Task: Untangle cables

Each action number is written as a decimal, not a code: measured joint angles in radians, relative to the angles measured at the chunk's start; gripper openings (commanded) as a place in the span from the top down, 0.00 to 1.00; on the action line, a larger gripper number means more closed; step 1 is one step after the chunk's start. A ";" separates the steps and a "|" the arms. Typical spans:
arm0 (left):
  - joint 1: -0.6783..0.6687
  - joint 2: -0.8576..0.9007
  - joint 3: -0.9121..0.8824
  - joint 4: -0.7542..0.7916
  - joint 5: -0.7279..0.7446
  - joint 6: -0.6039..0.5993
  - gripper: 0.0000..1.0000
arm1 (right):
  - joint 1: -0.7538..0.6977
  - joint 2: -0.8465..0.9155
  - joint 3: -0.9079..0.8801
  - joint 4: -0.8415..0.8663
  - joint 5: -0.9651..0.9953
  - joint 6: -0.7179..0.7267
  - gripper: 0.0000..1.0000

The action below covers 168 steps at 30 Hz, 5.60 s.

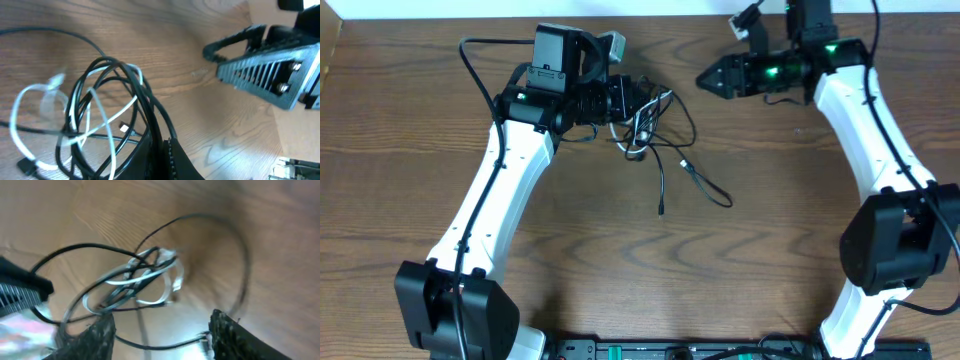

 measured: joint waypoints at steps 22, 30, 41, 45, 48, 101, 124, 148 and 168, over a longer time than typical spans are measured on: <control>0.000 0.000 0.000 0.012 0.000 -0.026 0.93 | 0.121 0.117 0.000 0.050 0.017 0.272 0.46; -0.016 0.000 0.000 0.013 -0.001 -0.026 0.93 | 0.175 0.128 0.000 0.130 0.002 0.294 0.59; -0.035 0.000 0.000 0.011 -0.034 -0.026 0.92 | 0.199 0.187 -0.001 0.058 0.106 0.337 0.99; -0.035 0.000 0.000 -0.011 -0.080 -0.026 0.83 | 0.159 0.186 0.000 -0.011 0.122 0.295 0.99; -0.035 0.000 0.000 -0.050 -0.122 -0.019 0.83 | 0.119 0.169 -0.001 -0.093 0.145 0.234 0.99; -0.250 0.435 0.000 0.550 0.154 -0.282 0.36 | -0.077 -0.103 0.000 -0.360 0.211 -0.085 0.99; -0.293 0.435 0.000 0.481 0.123 -0.231 0.92 | -0.077 -0.103 0.000 -0.364 0.220 -0.095 0.99; 0.037 0.016 -0.002 0.149 0.099 -0.166 0.92 | -0.122 0.105 0.000 -0.354 0.474 -0.006 0.99; 0.335 -0.120 -0.003 0.106 0.101 -0.125 0.93 | -0.260 0.209 0.000 -0.359 0.563 0.041 0.99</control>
